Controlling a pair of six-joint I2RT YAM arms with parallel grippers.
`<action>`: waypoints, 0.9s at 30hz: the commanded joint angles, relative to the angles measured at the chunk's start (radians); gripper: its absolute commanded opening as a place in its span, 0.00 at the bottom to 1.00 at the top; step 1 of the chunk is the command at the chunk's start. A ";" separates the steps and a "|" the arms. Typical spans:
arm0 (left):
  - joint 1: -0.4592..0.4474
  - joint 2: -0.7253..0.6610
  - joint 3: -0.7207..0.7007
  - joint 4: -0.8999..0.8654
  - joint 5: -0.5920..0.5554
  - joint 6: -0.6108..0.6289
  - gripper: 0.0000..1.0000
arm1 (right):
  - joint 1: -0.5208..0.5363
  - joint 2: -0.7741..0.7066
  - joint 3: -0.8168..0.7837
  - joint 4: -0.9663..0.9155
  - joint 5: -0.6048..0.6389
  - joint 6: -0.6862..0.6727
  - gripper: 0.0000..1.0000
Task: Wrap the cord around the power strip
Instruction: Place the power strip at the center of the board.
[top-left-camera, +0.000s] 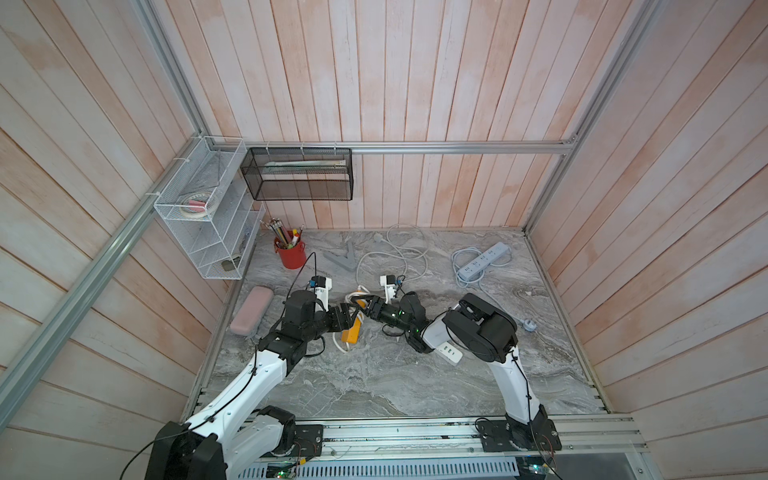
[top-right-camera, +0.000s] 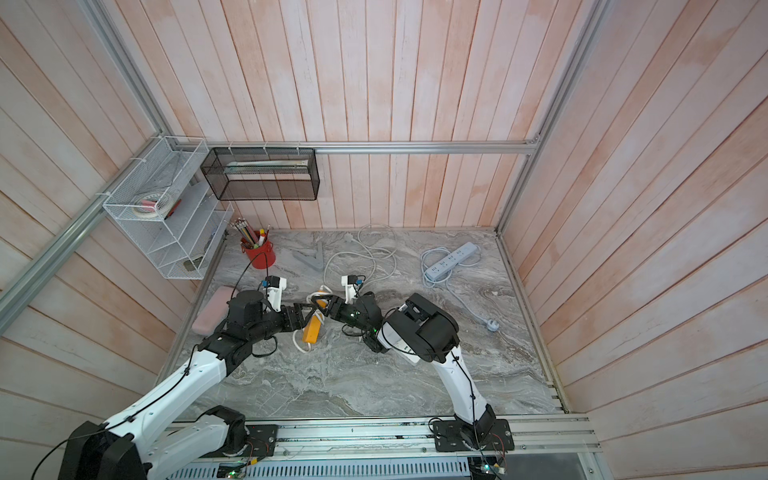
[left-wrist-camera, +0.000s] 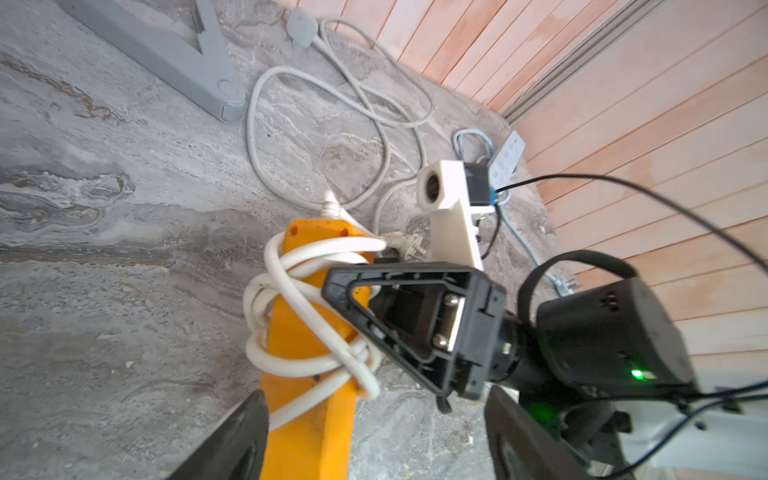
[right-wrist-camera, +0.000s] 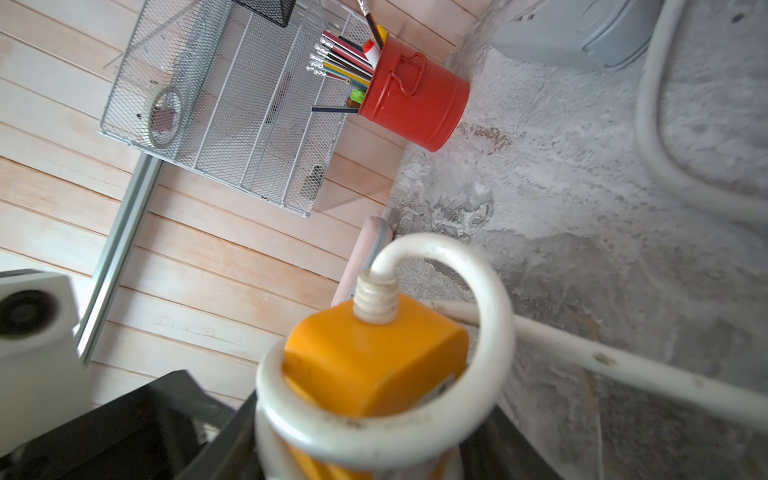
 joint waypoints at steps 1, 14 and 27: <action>0.033 0.091 -0.020 0.078 0.113 0.039 0.85 | -0.019 0.010 -0.023 0.191 -0.074 0.072 0.28; 0.017 0.210 -0.090 0.301 0.211 -0.034 0.86 | -0.039 0.028 -0.001 0.319 -0.192 0.176 0.26; 0.011 0.252 -0.091 0.392 0.169 -0.056 0.16 | -0.054 -0.023 -0.039 0.307 -0.177 0.175 0.52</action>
